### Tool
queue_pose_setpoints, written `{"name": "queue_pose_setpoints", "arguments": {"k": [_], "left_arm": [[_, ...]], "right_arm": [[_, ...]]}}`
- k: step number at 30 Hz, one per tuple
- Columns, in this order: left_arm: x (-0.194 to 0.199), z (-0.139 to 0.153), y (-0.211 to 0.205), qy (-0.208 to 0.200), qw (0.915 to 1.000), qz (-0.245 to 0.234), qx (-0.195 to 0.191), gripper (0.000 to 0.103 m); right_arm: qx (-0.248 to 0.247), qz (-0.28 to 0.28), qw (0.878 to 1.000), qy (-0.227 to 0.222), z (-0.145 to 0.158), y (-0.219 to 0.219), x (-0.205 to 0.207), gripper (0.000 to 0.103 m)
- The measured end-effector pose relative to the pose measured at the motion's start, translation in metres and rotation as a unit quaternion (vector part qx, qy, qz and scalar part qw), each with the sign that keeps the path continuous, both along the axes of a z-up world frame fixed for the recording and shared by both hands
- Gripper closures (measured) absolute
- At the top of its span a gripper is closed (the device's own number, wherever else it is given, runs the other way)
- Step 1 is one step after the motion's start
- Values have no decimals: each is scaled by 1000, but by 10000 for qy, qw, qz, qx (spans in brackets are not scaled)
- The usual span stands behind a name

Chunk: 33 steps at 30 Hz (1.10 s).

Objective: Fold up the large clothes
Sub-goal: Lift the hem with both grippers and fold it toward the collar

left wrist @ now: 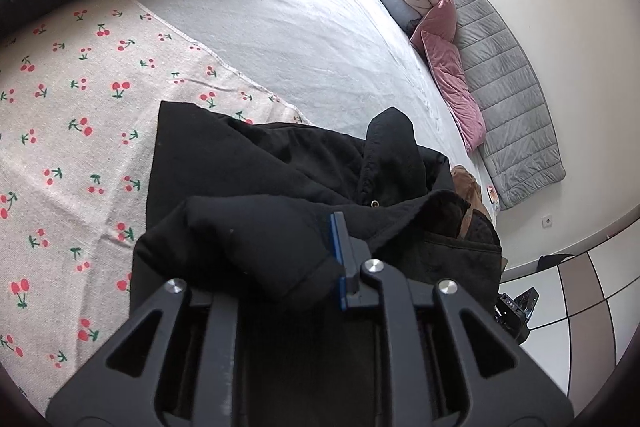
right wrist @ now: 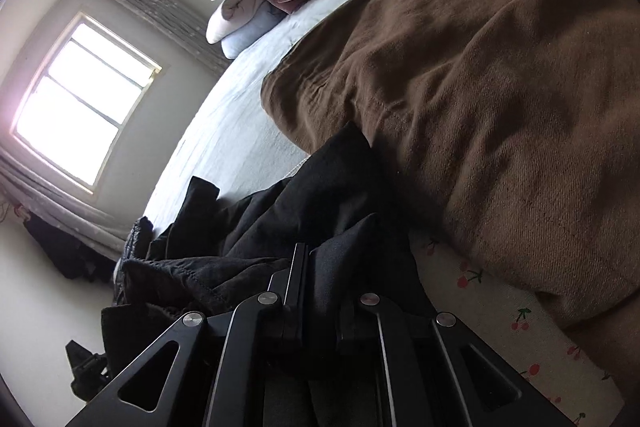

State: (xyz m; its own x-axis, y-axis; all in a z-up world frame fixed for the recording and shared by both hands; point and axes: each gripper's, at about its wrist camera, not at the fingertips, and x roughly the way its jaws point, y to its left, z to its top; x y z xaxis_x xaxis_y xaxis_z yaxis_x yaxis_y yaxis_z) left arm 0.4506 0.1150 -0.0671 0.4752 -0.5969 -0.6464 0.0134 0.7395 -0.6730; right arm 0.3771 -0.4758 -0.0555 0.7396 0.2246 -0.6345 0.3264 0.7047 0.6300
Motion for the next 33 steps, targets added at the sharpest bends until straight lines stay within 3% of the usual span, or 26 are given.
{"name": "queue_pose_setpoints", "arguments": {"k": [1, 3, 4, 6, 9, 10, 12, 15, 20, 23, 24, 25, 26, 29, 33], "left_arm": [[-3, 6, 1, -29, 10000, -16, 38, 56], [-13, 23, 6, -187, 9998, -16, 83, 30], [-18, 32, 9, -300, 9995, -19, 108, 23], [-30, 49, 14, -474, 9986, -130, 207, 23], [-42, 66, 22, -717, 9950, -201, 672, 22], [-45, 69, 25, -815, 9923, -196, 912, 21], [-49, 70, 30, -954, 9850, -216, 1422, 21], [-43, 58, 32, -919, 9747, -360, 2007, 21], [-13, 26, 22, -604, 9704, -483, 2287, 22], [7, 11, 12, -417, 9731, -404, 2228, 42], [12, 8, 10, -374, 9766, -390, 2080, 60], [13, 9, 7, -398, 9796, -343, 1942, 89], [11, 13, 3, -485, 9797, -232, 1932, 95], [-10, 47, -3, -1249, 9691, 217, 2115, 97], [-17, 96, 3, -2101, 9550, 780, 1942, 97]], "right_arm": [[17, 30, 10000, -20, 4, 0, -3, 91], [-9, 83, 10000, -34, 15, -2, -10, 83], [-52, 125, 9999, -50, 23, -2, -14, 80], [-149, 241, 9995, -105, 38, -3, -20, 73], [-553, 208, 9978, -296, 63, -3, -35, 44], [-671, 184, 9967, -417, 72, -4, -40, 40], [-922, 208, 9940, -549, 84, -5, -45, 39], [-1693, 414, 9842, -326, 89, 7, -35, 39], [-2999, 933, 9491, 242, 68, 43, 8, 39], [-3282, 1033, 9379, 436, 49, 59, 37, 43], [-3327, 1048, 9359, 489, 43, 63, 43, 58], [-3417, 1057, 9321, 566, 37, 67, 47, 88], [-3500, 1036, 9289, 625, 34, 69, 50, 91], [-4001, 406, 9152, 254, 48, 73, 35, 98], [-4255, -587, 9027, -257, 86, 57, 22, 98]]}}
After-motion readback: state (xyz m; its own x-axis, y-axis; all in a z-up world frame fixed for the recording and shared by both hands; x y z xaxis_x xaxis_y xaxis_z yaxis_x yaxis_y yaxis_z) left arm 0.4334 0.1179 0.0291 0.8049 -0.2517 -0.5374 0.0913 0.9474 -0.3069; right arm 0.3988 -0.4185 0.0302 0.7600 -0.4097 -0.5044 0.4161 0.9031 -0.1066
